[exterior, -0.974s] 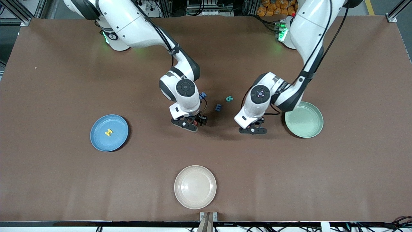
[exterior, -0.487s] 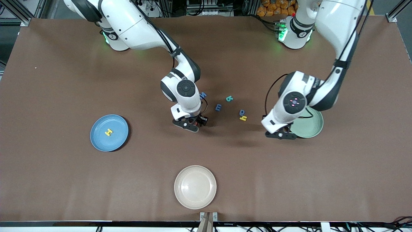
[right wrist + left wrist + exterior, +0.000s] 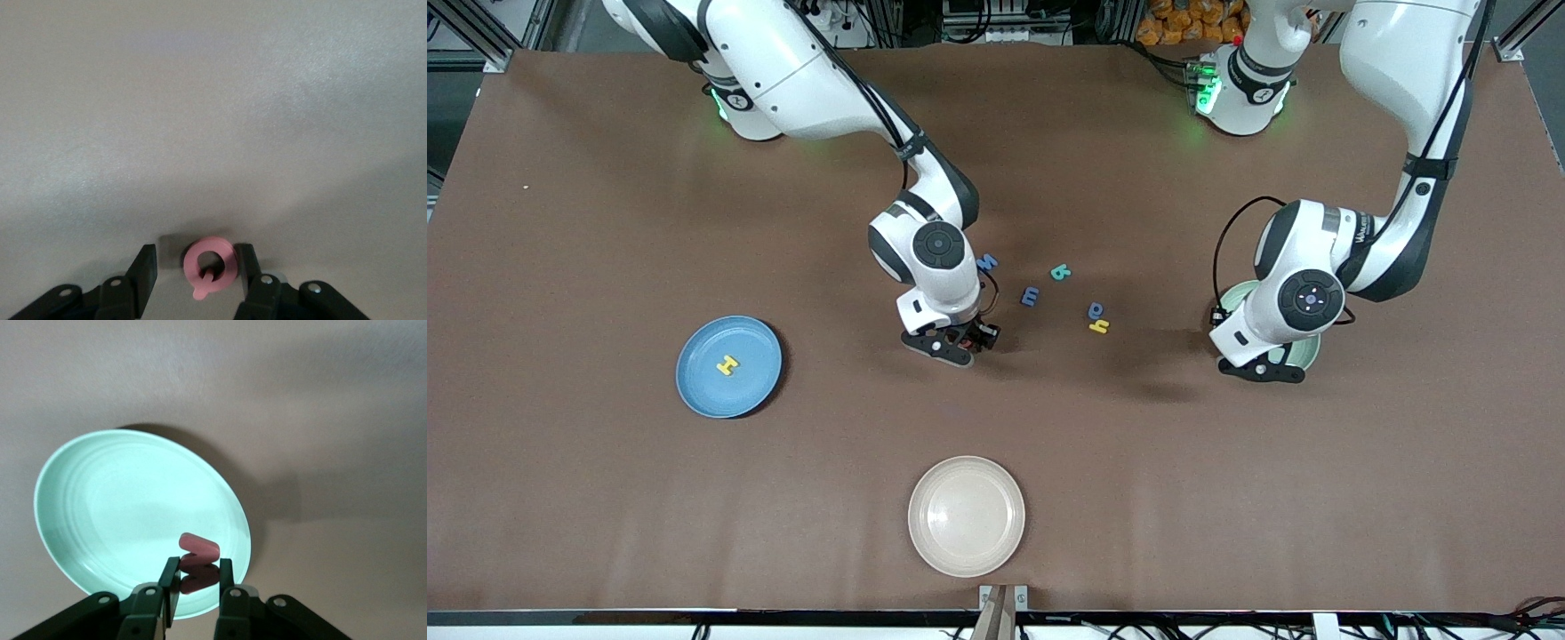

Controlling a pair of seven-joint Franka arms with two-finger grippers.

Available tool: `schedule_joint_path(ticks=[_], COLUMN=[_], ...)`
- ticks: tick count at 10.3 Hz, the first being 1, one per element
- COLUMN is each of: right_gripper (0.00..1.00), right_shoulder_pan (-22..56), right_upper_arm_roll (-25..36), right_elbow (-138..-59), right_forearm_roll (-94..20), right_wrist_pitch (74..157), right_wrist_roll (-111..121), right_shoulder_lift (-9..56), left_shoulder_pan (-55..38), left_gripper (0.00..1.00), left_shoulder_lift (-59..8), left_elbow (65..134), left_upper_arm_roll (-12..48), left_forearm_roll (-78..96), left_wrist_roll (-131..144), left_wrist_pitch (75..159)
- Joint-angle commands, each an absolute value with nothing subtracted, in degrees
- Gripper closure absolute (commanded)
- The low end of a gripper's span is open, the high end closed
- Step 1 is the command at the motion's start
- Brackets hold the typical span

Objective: Sort uppercase to blue plate, lowercase to green plate
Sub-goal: 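Drop the Q on the blue plate while the left gripper carries the m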

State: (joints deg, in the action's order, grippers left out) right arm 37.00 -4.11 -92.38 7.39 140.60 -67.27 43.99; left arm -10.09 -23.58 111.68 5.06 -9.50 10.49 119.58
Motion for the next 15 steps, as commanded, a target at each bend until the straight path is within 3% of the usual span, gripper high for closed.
schedule_joint_path(ticks=[1,3,5,6,7,8,10,12,15], right_gripper=[0.61,0.73,0.98,1.0,1.0,1.0,1.0,1.0,1.0], right_shoulder_pan=[36.7,36.7,36.7,36.4,35.2,33.2,26.8,16.6,4.3], right_upper_arm_roll=[-4.3,-4.3,-4.3,-4.4,-4.4,-4.5,-6.1,-10.0,-10.7], right_elbow=[-92.3,-92.5,-92.8,-92.7,-92.8,-92.9,-93.7,-95.3,-95.4], right_forearm_roll=[8.9,9.5,10.0,10.0,9.8,9.4,8.5,8.3,8.3], right_wrist_pitch=[141.0,141.0,140.7,140.2,139.1,135.0,128.4,122.1,113.8], right_wrist_roll=[-68.4,-68.3,-68.0,-67.3,-65.7,-63.0,-55.0,-44.0,-29.6], right_shoulder_lift=[44.5,44.6,44.5,44.0,42.5,40.3,35.7,32.3,31.1], left_shoulder_pan=[-10.1,-8.9,-8.9,-8.8,-8.7,-8.7,-8.8,-9.0,-9.8], left_gripper=[1.0,1.0,1.0,1.0,0.73,0.36,0.1,0.02,0.05], left_shoulder_lift=[-21.1,-21.2,-21.1,-21.1,-21.2,-21.0,-19.5,-18.2,-17.2], left_elbow=[118.9,120.8,122.2,122.3,121.8,121.5,120.2,119.3,118.9], left_upper_arm_roll=[4.0,1.9,0.7,0.5,0.4,0.1,0.2,0.4,2.3], left_forearm_roll=[-9.9,-13.3,-13.4,-13.2,-12.8,-12.7,-12.3,-10.1,-4.7], left_wrist_roll=[8.4,6.2,5.5,5.6,5.6,5.7,6.2,6.2,7.3], left_wrist_pitch=[125.7,127.2,128.3,128.3,128.3,128.3,128.2,128.0,128.1])
